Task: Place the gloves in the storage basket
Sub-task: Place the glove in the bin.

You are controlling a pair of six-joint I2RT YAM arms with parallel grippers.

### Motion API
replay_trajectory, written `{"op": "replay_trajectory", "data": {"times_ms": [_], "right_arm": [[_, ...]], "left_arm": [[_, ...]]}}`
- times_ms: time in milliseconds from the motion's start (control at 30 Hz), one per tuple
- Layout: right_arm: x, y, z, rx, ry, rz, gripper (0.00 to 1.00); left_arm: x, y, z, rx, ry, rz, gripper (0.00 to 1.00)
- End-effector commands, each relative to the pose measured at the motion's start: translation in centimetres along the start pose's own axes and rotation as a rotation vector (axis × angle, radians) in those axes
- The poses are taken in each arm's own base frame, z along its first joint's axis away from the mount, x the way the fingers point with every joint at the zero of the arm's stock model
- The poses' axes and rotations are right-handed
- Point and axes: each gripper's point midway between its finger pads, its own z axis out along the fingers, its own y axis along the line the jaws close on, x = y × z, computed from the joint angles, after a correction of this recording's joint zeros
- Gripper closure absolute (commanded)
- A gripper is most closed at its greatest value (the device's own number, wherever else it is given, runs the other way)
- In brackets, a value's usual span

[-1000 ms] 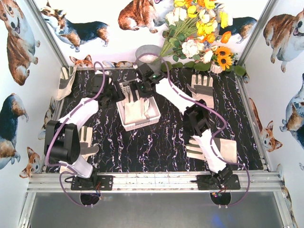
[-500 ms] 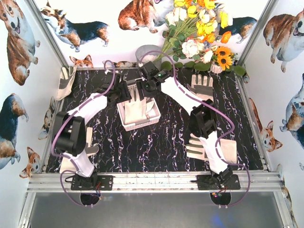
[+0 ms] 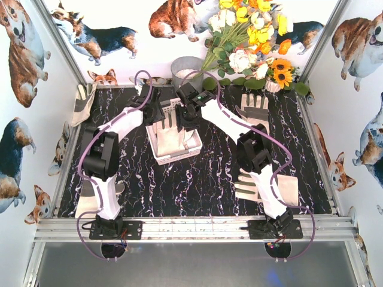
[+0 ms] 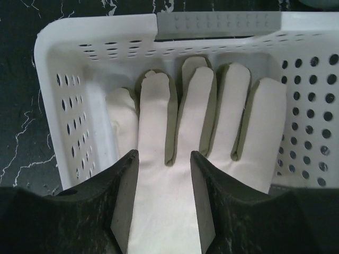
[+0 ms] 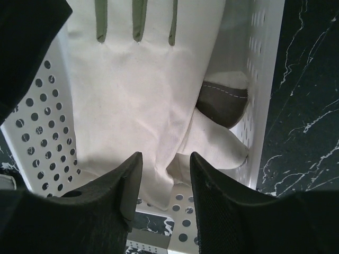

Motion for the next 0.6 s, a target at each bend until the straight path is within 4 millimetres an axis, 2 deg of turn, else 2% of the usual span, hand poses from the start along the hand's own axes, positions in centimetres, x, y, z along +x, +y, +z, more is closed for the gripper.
{"op": "replay_trajectory", "data": {"times_ms": [0, 367, 567], "right_arm": [[-1.0, 0.6, 0.9, -0.001, -0.032, 0.057, 0.58], [0.4, 0.4, 3.5, -0.003, 0.022, 0.106, 0.64], [0.7, 0.3, 4.5, -0.008, 0.035, 0.117, 0.76]], "left_arm": [[-0.1, 0.8, 1.4, -0.061, 0.001, -0.006, 0.62], [0.7, 1.8, 2.8, -0.105, 0.020, 0.015, 0.67], [1.4, 2.0, 3.6, -0.110, 0.037, 0.016, 0.73]]}}
